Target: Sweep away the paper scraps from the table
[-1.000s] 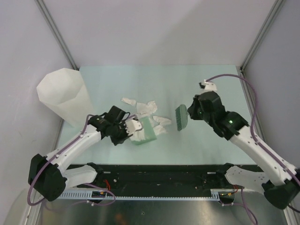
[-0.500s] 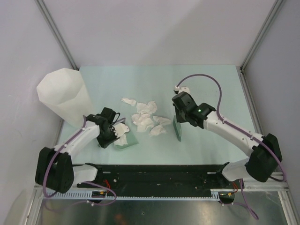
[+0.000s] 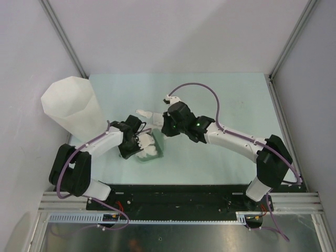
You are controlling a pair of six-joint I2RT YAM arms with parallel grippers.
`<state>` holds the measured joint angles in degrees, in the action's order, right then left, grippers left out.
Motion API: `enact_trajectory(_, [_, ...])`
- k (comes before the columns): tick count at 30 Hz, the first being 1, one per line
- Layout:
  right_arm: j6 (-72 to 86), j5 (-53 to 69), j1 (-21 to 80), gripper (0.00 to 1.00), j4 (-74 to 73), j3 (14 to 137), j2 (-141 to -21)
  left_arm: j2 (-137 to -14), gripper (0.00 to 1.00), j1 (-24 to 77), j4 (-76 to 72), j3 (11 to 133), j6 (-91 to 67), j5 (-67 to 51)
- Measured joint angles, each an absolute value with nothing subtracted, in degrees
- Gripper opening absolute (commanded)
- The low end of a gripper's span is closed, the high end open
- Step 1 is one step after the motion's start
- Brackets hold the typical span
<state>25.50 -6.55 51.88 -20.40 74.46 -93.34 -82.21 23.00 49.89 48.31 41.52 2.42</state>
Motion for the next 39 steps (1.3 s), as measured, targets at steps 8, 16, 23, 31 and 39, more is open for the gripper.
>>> enact_trajectory(8, [27.8, -2.3, 53.9, 0.0, -16.9, 75.7, -94.3, -83.0, 0.0, 24.3, 50.2, 49.5, 41.0, -2.7])
enact_trajectory(16, [26.5, -14.2, 54.5, 0.0, -27.0, 75.7, -82.6, -78.8, 0.0, 22.7, 50.0, 52.0, 39.4, -9.6])
enact_trajectory(23, [25.1, -24.7, 53.5, 0.0, -31.1, 77.5, -65.7, -72.4, 0.0, 20.6, 50.1, 55.2, 36.3, -15.6])
enact_trajectory(31, [25.0, -29.8, 49.5, 0.0, -36.5, 77.6, -60.5, -65.6, 0.0, 15.9, 50.7, 65.3, 30.1, -17.5])
enact_trajectory(39, [25.0, -29.3, 49.3, 0.0, -39.3, 75.7, -61.3, -63.1, 0.0, 8.5, 52.3, 82.0, 25.2, -13.5])
